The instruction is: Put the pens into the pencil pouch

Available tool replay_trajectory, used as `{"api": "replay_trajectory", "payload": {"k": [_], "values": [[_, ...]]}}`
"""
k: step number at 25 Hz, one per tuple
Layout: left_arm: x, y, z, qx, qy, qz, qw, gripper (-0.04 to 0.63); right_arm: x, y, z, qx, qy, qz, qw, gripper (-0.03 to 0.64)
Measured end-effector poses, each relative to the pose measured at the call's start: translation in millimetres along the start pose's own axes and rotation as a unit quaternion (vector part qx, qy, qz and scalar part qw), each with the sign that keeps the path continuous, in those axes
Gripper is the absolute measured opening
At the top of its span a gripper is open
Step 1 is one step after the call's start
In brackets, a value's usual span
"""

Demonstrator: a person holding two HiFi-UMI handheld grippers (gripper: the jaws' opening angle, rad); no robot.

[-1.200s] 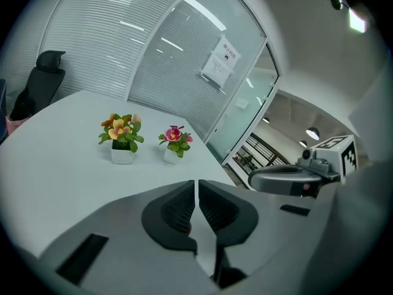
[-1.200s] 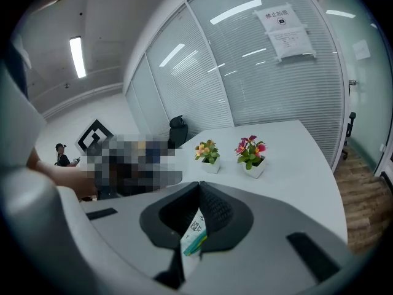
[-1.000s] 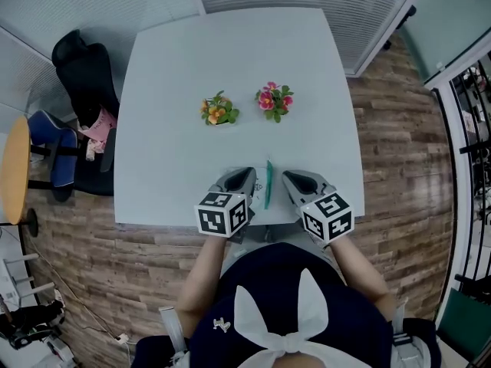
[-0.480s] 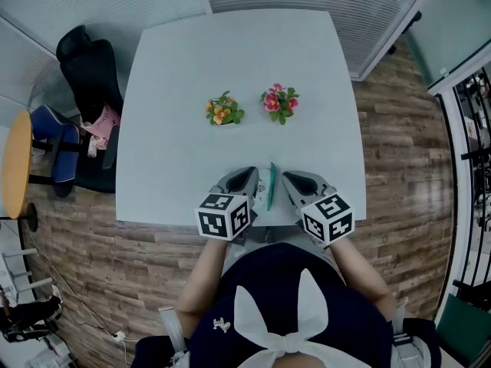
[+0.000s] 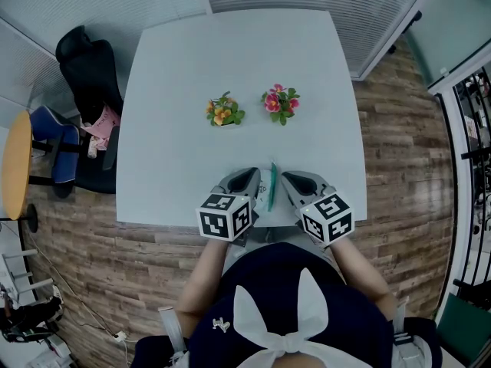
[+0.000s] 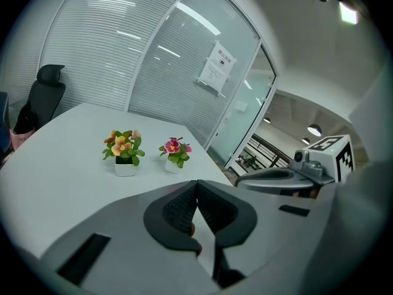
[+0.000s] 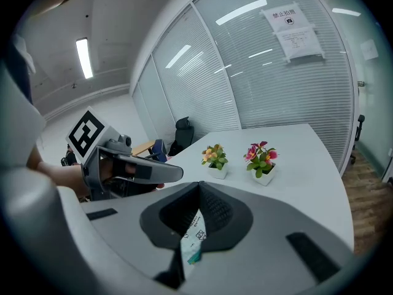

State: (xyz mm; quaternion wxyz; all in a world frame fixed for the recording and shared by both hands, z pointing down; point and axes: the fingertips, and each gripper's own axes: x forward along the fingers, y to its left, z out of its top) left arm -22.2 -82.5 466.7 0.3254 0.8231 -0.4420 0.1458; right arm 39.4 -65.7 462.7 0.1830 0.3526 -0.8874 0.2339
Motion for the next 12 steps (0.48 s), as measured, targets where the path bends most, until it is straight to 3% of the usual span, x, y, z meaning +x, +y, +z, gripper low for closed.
{"api": "replay_trajectory", "payload": {"k": [12], "values": [[2.4,4.7,1.2,-0.007,0.004,0.001,1.0000,0.022,3.9,-3.3,1.7,-0.001,0.004,-0.003,1.000,0.003]]}}
